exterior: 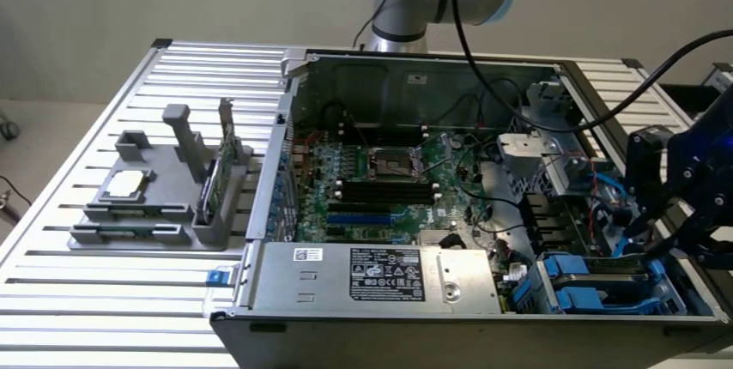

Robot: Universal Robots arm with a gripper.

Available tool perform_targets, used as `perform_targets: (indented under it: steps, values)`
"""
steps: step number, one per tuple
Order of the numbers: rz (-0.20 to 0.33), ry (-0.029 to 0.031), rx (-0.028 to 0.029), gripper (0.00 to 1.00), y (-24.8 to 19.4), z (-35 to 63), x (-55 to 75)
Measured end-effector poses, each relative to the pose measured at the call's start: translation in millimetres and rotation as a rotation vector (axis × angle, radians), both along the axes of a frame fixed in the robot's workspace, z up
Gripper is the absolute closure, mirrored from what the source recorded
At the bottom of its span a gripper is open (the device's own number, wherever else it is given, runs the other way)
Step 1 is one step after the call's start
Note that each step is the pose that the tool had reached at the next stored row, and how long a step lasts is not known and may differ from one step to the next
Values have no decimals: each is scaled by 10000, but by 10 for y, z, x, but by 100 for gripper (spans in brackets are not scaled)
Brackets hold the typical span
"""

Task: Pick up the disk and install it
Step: 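Insert the first disk wire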

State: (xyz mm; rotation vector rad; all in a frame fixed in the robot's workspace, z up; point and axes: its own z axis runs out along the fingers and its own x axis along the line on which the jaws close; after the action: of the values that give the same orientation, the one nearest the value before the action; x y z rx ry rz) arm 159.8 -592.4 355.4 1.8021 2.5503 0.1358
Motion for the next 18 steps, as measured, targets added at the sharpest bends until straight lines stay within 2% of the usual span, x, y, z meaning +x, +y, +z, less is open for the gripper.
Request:
perform_targets:
  steps: [3,6,8,11,13,18]
  values:
    - [-58,-1,29,68,-24,-51,11]
    - [-87,1,104,68,-40,-89,28]
    - [-87,10,212,68,-45,-97,51]
    - [-93,24,433,68,-49,-103,66]
    - [-100,36,554,68,-61,-109,68]
    - [-116,49,780,68,-95,-141,82]
